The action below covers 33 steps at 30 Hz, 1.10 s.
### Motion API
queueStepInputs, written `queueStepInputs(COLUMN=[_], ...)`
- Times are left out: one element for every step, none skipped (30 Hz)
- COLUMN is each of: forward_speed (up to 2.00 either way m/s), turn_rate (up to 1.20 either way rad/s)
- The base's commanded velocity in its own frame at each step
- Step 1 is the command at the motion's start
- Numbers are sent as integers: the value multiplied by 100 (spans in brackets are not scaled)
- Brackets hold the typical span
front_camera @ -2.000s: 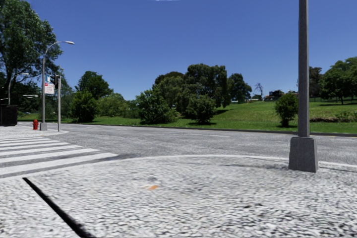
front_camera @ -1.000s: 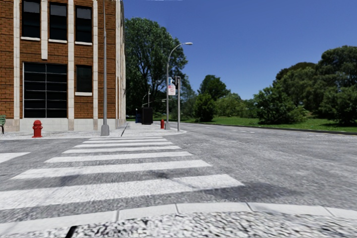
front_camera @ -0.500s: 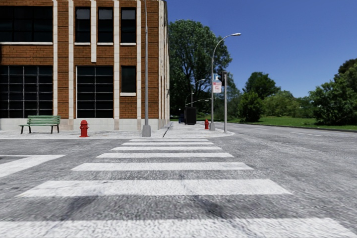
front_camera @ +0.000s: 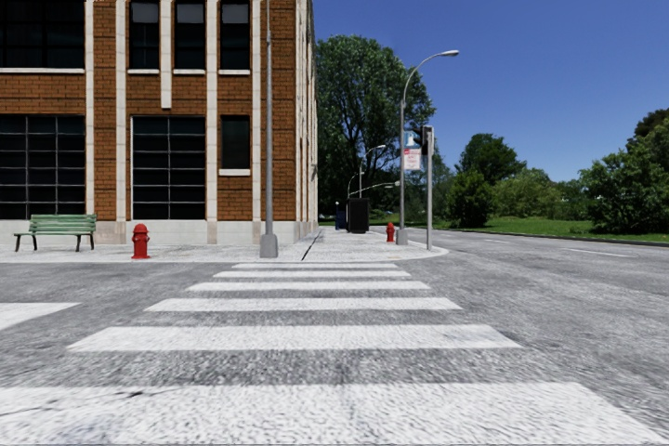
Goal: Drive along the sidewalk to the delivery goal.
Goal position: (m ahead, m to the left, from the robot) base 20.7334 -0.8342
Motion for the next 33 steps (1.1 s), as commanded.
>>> queueStepInputs(forward_speed=[112, 111, 111, 111, 111, 112, 112, 112, 112, 112, 112, 112, 114, 122, 122, 145, 200, 200, 200, 200, 200, 200, 200, 200, 200, 200, 200, 200, 200, 200, 200, 200, 200], turn_rate=[0, 0, 0, 0, 0, 0, 0, 0, 0, 0, 0, 0, 0, 0, 0, 0, 0, 0, 0, 0, 0, 0, 0, 0, 0, 0, 0, 0, 0, 0, 0, 0, 0])
